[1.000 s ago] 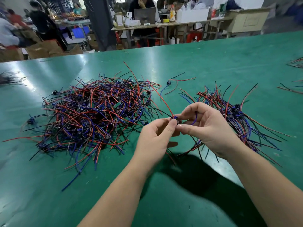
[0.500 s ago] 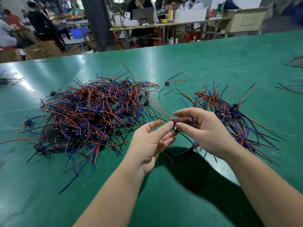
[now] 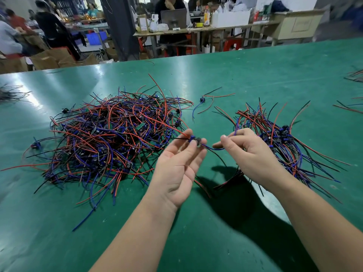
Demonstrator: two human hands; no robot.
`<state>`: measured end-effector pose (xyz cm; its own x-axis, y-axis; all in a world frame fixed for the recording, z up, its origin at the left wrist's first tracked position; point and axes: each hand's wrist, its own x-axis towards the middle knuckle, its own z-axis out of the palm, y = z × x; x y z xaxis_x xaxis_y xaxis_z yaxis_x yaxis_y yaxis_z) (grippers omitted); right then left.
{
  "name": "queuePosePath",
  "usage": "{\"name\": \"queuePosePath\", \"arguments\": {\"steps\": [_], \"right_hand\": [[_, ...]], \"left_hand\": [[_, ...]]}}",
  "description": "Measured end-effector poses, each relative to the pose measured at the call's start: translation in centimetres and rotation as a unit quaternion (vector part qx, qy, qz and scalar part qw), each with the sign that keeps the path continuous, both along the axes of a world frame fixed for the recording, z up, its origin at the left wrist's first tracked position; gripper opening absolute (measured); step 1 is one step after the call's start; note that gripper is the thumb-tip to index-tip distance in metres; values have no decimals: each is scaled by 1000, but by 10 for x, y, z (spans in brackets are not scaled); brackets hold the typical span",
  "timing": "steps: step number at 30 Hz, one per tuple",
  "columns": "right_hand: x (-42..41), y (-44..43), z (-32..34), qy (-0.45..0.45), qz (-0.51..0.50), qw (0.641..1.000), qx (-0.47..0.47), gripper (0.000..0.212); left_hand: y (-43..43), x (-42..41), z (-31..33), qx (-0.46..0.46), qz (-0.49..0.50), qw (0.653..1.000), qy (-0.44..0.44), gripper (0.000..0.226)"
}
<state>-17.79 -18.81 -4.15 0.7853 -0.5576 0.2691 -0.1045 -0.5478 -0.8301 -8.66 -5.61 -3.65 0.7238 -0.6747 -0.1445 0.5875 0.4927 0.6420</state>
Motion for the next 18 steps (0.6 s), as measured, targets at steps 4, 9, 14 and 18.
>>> {"name": "queuePosePath", "arguments": {"steps": [4, 9, 14, 18], "right_hand": [[-1, 3, 2, 34, 2, 999, -29, 12], [-12, 7, 19, 167, 217, 949, 158, 36], [-33, -18, 34, 166, 370, 816, 412, 52], [-28, -22, 34, 27, 290, 827, 480, 47]], "left_hand": [[4, 6, 3, -28, 58, 998, -24, 20], [8, 12, 7, -23, 48, 998, -35, 17], [20, 17, 18, -85, -46, 995, 34, 33], [21, 9, 23, -69, -153, 986, 17, 28]]}}
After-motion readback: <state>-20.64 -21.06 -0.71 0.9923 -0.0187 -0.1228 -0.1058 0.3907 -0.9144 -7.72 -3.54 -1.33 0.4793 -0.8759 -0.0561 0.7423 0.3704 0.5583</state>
